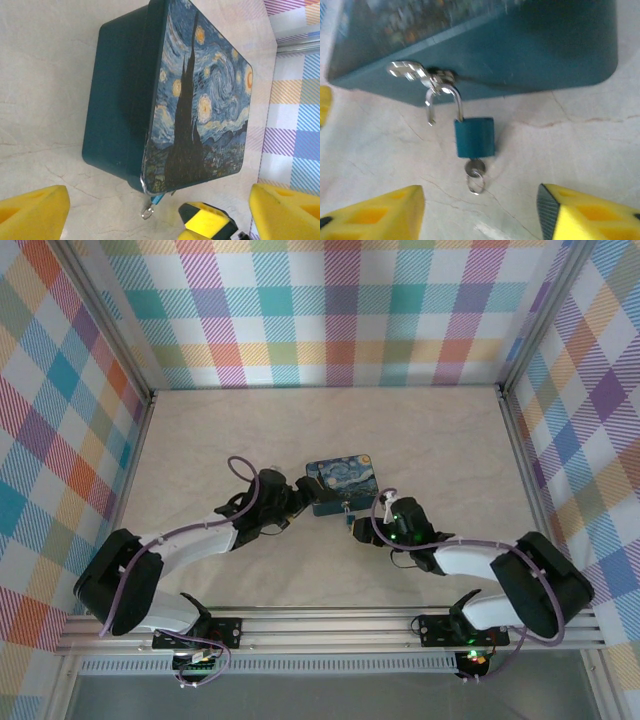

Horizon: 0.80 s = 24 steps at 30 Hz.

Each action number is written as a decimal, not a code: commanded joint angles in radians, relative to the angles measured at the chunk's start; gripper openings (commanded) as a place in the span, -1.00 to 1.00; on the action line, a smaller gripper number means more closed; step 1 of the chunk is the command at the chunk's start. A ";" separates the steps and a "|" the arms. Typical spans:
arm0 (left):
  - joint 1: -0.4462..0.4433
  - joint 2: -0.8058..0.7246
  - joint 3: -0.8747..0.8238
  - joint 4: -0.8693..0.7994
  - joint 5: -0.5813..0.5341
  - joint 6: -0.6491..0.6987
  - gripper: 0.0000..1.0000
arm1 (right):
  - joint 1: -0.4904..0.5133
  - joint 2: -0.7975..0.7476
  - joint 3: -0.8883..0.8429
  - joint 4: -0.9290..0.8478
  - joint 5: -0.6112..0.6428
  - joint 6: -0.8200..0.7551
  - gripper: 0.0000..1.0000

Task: Unlock the padlock with the key

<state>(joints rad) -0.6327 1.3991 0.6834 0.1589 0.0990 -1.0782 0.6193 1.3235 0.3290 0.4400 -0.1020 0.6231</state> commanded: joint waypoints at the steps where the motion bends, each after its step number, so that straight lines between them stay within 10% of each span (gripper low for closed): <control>1: 0.033 0.033 0.037 -0.015 0.078 0.042 0.87 | -0.023 -0.053 -0.015 0.035 -0.045 -0.022 0.40; 8: 0.080 0.140 0.098 -0.018 0.154 0.067 0.88 | -0.075 -0.048 -0.001 0.138 -0.113 0.015 0.71; 24: 0.082 0.233 0.073 -0.027 0.131 0.088 0.79 | -0.124 0.176 0.119 0.292 -0.179 -0.080 0.74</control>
<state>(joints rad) -0.5594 1.6279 0.7807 0.1539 0.2428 -1.0115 0.5030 1.4841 0.4194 0.6689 -0.2642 0.5961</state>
